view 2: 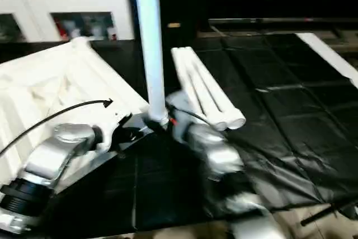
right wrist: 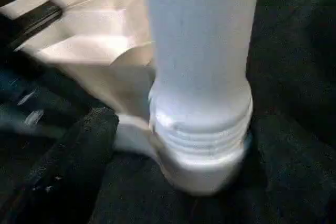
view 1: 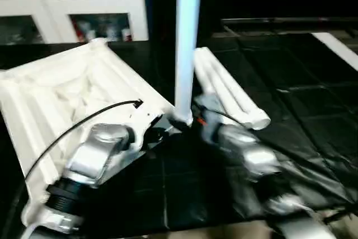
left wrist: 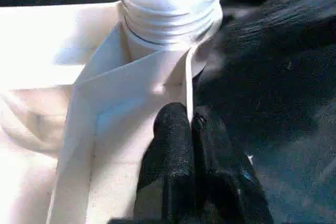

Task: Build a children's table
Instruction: Rotate leg to tighten

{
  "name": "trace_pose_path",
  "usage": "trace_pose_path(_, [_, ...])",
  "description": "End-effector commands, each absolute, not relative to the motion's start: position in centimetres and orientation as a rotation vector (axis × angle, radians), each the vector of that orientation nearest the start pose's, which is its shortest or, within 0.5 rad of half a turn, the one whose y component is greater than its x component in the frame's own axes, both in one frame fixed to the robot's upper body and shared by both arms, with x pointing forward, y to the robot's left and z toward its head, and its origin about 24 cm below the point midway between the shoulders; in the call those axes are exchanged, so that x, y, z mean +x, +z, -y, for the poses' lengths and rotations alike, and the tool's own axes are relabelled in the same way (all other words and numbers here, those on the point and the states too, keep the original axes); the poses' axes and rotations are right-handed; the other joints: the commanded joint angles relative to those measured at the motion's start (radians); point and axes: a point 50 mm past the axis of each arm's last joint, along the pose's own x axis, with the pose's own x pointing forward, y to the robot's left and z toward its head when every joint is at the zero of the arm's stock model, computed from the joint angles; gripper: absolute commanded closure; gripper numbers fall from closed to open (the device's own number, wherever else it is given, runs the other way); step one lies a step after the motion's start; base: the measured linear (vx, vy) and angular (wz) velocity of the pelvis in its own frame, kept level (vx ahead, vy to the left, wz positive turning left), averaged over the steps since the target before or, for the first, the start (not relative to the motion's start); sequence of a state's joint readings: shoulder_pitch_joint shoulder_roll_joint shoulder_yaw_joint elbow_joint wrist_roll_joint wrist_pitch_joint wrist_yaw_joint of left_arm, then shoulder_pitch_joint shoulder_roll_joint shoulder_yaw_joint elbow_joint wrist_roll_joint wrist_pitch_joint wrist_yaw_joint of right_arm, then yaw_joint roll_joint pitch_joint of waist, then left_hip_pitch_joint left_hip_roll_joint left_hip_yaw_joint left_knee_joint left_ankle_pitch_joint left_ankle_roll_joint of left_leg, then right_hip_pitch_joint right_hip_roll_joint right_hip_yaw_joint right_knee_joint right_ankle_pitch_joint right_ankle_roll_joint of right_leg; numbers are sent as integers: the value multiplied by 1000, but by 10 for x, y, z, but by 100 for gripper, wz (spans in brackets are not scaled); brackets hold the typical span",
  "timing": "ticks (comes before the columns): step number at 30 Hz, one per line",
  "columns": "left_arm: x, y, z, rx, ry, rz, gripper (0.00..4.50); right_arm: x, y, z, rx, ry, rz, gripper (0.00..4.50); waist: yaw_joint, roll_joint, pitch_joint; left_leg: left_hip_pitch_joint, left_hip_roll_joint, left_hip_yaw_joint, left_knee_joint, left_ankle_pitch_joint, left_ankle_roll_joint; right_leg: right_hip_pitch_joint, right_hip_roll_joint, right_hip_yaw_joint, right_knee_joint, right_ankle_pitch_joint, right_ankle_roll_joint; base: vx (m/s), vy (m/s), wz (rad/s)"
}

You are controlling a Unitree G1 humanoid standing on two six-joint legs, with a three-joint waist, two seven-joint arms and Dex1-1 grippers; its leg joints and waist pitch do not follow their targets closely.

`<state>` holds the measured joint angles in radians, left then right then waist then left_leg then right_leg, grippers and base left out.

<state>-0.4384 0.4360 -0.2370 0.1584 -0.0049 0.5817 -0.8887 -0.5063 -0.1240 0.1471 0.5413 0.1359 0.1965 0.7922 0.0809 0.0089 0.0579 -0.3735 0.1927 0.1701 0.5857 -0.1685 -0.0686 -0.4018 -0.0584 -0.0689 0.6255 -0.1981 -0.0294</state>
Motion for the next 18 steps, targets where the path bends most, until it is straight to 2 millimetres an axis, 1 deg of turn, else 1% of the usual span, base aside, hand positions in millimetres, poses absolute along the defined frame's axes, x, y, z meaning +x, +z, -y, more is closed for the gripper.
trace_pose_path(1, [304, 75, -148, 395, -1031, -511, 450, 316, 50, 94, -26, 1045, -268, 7, 6, 8, -69, 10, 33, -11, -61, -182, 36, 56, -78, 54, -81, -147, -184, 0, 0, 0])
trace_pose_path(2, [301, 75, -151, 424, -1096, -513, 450, 314, 53, 101, -66, 1082, -268, 7, 9, 12, -68, 11, 33, -12, -61, -187, 33, 54, -78, 53, -80, -156, -183, 0, 0, 0])
trace_pose_path(3, [299, 75, -154, 441, -1139, -521, 450, 312, 56, 106, -83, 1119, -271, 7, 12, 12, -68, 13, 33, -12, -62, -196, 33, 55, -77, 53, -83, -170, -176, 0, 0, 0])
trace_pose_path(4, [299, 75, -156, 447, -1159, -526, 450, 311, 57, 108, -87, 1139, -274, 7, 15, 11, -68, 17, 36, -10, -61, -206, 31, 50, -76, 55, -83, -170, -177, 0, 0, 0])
trace_pose_path(5, [297, 75, -156, 451, -1185, -526, 450, 310, 58, 109, -91, 1161, -277, 7, 16, 12, -66, 17, 35, -10, -63, -212, 30, 49, -76, 55, -84, -177, -179, 0, 0, 0])
trace_pose_path(6, [295, 74, -158, 462, -1237, -534, 450, 307, 61, 112, -98, 1208, -286, 7, 21, 14, -67, 17, 34, -11, -62, -217, 27, 51, -75, 54, -84, -183, -180, 0, 0, 0])
trace_pose_path(8, [291, 73, -161, 483, -1302, -545, 450, 303, 64, 114, -114, 1267, -298, 7, 26, 14, -67, 17, 38, -11, -64, -223, 25, 51, -77, 53, -83, -182, -181, 0, 0, 0])
trace_pose_path(11, [288, 71, -163, 523, -1370, -563, 450, 300, 64, 114, -151, 1328, -313, 7, 33, 14, -68, 19, 40, -11, -64, -229, 19, 49, -79, 54, -81, -180, -189, 0, 0, 0])
trace_pose_path(12, [287, 70, -165, 547, -1401, -577, 450, 298, 63, 113, -180, 1376, -330, 7, 35, 13, -66, 19, 39, -10, -65, -240, 17, 48, -79, 54, -84, -198, -186, 0, 0, 0])
trace_pose_path(14, [287, 70, -165, 556, -1424, -582, 450, 296, 63, 111, -194, 1411, -340, 7, 39, 13, -66, 21, 40, -10, -66, -249, 13, 47, -79, 54, -85, -216, -183, 0, 0, 0])
trace_pose_path(16, [287, 69, -164, 573, -1464, -586, 450, 294, 62, 107, -213, 1450, -347, 7, 41, 9, -65, 17, 39, -11, -67, -248, 9, 50, -82, 55, -85, -237, -177, 0, 0, 0])
trace_pose_path(18, [287, 69, -164, 587, -1492, -593, 450, 296, 61, 104, -214, 1449, -350, 7, 41, 9, -67, 17, 40, -12, -66, -239, 6, 51, -84, 55, -84, -237, -174, 0, 0, 0])
